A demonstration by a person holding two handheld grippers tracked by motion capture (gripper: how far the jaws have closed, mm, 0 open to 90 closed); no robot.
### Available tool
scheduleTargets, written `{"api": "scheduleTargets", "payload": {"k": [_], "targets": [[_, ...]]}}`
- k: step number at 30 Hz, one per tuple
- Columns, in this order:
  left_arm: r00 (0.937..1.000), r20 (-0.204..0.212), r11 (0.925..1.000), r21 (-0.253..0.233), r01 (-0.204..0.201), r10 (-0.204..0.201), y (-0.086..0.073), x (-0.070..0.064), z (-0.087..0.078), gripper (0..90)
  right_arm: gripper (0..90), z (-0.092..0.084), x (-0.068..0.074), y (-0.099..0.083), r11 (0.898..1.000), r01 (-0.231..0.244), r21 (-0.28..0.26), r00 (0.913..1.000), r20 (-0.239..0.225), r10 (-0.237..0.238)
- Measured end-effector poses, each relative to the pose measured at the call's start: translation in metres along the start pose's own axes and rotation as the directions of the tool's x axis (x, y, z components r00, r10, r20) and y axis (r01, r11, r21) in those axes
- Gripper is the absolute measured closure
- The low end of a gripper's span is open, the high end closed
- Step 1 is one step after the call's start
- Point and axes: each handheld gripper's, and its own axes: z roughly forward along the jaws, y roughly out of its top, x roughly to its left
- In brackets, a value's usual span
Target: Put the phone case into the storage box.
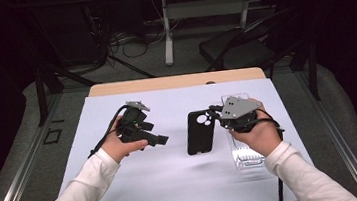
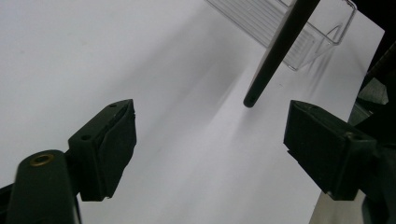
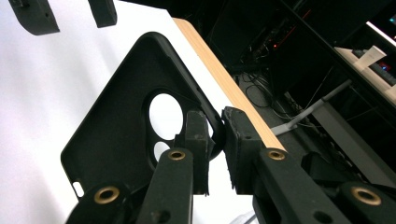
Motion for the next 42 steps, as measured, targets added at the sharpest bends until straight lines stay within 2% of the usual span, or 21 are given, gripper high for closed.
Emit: {"api": "scheduleTargets", "payload": {"k": [2,10,21,28,33,35,42], "targets": [[1.0000,-0.002,1.0000,-0.003,-0.006,0.006,-0.001,0.000,0.000,16.4,80.1,-0.002,-0.002,0.000,1.000,0.004,0.000,1.0000,0.006,-0.004],[0.9999,0.000,0.9999,0.001,0.015,-0.015,-0.005,0.000,0.000,16.1,80.2,-0.009,-0.010,0.000,1.000,0.010,0.002,0.9996,0.026,-0.010],[0.9999,0.004,0.9999,-0.004,-0.012,0.012,-0.008,-0.001,-0.005,15.4,80.1,-0.019,-0.025,-0.005,1.000,0.001,0.006,0.9976,0.069,-0.001],[0.9999,-0.011,0.9998,-0.017,-0.012,0.011,-0.010,0.000,-0.010,15.2,80.1,-0.023,-0.036,-0.008,1.000,0.008,0.008,0.9962,0.087,-0.009],[0.9999,-0.005,0.9995,-0.029,-0.010,0.009,-0.011,0.001,-0.013,15.2,80.2,-0.026,-0.042,-0.011,1.000,0.011,0.012,0.9950,0.099,-0.013],[0.9998,-0.014,0.9995,-0.030,-0.010,0.010,-0.011,0.002,-0.014,15.2,80.1,-0.027,-0.045,-0.013,1.000,0.011,0.016,0.9945,0.104,-0.012],[0.9999,-0.009,0.9997,-0.023,-0.007,0.007,-0.011,0.002,-0.013,15.2,80.1,-0.033,-0.052,-0.019,1.000,0.005,0.030,0.9929,0.119,-0.008]]}}
